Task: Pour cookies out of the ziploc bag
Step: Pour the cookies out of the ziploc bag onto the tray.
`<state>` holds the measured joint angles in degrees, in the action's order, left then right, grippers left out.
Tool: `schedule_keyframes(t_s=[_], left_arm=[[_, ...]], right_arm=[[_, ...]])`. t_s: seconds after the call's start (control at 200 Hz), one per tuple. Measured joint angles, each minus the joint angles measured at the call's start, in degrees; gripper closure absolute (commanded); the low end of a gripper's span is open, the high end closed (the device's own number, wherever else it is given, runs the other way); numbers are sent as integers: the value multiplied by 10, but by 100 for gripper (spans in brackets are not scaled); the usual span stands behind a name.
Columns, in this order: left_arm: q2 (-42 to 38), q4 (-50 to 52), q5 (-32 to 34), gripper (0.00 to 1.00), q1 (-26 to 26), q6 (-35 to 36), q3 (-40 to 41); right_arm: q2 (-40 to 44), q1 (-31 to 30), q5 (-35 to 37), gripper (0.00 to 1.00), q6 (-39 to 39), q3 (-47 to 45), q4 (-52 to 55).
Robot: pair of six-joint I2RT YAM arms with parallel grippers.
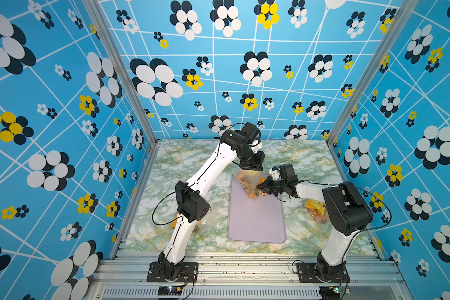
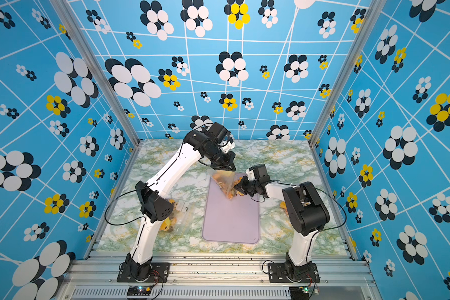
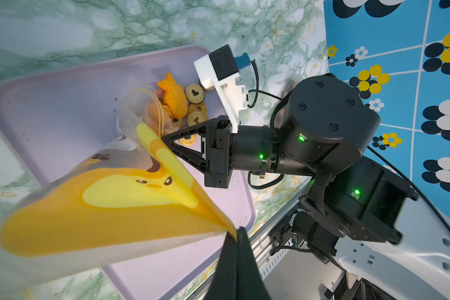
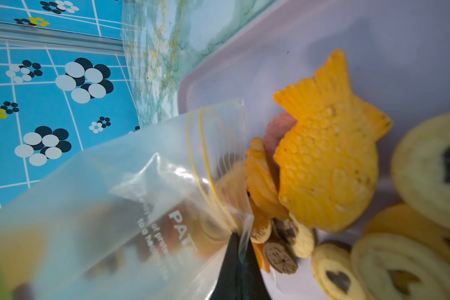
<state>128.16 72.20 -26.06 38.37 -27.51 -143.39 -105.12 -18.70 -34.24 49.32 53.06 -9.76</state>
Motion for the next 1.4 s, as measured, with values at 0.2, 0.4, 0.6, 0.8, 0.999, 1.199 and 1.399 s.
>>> schedule_keyframes(t_s=[0.2,0.4,0.6,0.8,0.999,1.199,1.399], left_arm=[[8,0,12,100,16,-3,0],[8,1,31,100,7,-1,0],[6,11,49,100,-5,6,0],[-3,18,57,100,-9,8,0],[-10,18,60,100,-14,8,-2],[-10,20,60,100,-16,8,-3],[-15,26,60,100,-17,8,-4]], right_arm=[[0,7,0,100,0,-15,-3],[11,15,0,100,0,-26,-3],[22,16,-5,100,0,-40,-8],[36,16,-10,99,5,-46,-13],[49,16,-19,97,7,-48,-17],[55,16,-26,93,9,-48,-22],[59,16,-29,92,9,-48,-27]])
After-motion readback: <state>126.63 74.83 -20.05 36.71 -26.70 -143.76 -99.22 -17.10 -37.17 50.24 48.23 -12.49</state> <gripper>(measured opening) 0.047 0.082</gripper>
